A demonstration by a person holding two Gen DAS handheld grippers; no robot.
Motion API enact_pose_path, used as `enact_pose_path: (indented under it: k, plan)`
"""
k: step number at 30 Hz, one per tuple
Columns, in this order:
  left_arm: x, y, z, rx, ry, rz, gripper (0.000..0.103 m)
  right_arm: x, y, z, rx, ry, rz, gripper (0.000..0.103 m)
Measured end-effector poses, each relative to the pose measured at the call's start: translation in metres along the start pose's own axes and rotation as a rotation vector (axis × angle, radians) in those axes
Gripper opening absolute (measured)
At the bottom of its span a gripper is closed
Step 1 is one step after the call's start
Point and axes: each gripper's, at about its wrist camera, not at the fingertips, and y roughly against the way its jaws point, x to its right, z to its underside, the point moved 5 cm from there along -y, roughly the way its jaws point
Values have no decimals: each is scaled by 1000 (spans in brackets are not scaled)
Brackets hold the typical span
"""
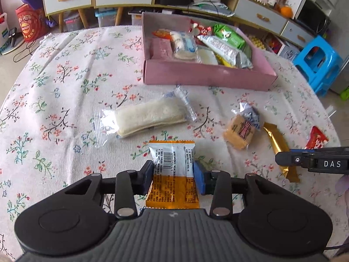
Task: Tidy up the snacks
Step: 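Grasp the orange-and-white packet with the left tool while the right tool grasps the gold bar packet, then carry the orange-and-white packet and gold bar packet with both tools over the pink box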
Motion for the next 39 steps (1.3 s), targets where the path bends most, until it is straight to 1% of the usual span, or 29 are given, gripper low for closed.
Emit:
enact_pose_path:
  k: [7, 17, 21, 27, 29, 32, 35, 39]
  plan:
    - [1, 6, -10, 21, 23, 22, 36, 2, 14, -14, 15, -93, -66, 27]
    - [-3, 13, -28, 75, 88, 23, 36, 1, 31, -51, 105, -233, -138, 27]
    - [-3, 14, -42, 105, 141, 45, 36, 7, 31, -65, 140, -287, -132, 27]
    - [4, 6, -61, 147, 231, 99, 36, 13, 24, -81, 161, -376, -159, 27]
    - [8, -1, -72, 147, 213, 100, 36, 12, 21, -90, 159, -403, -167, 27]
    - [13, -8, -89, 163, 144, 38, 36, 9, 19, -109, 179, -391, -160, 27]
    - [12, -15, -106, 177, 155, 59, 36, 7, 17, -129, 211, -364, -144, 27]
    - [13, -24, -119, 213, 166, 82, 36, 10, 9, -146, 253, -374, -155, 27]
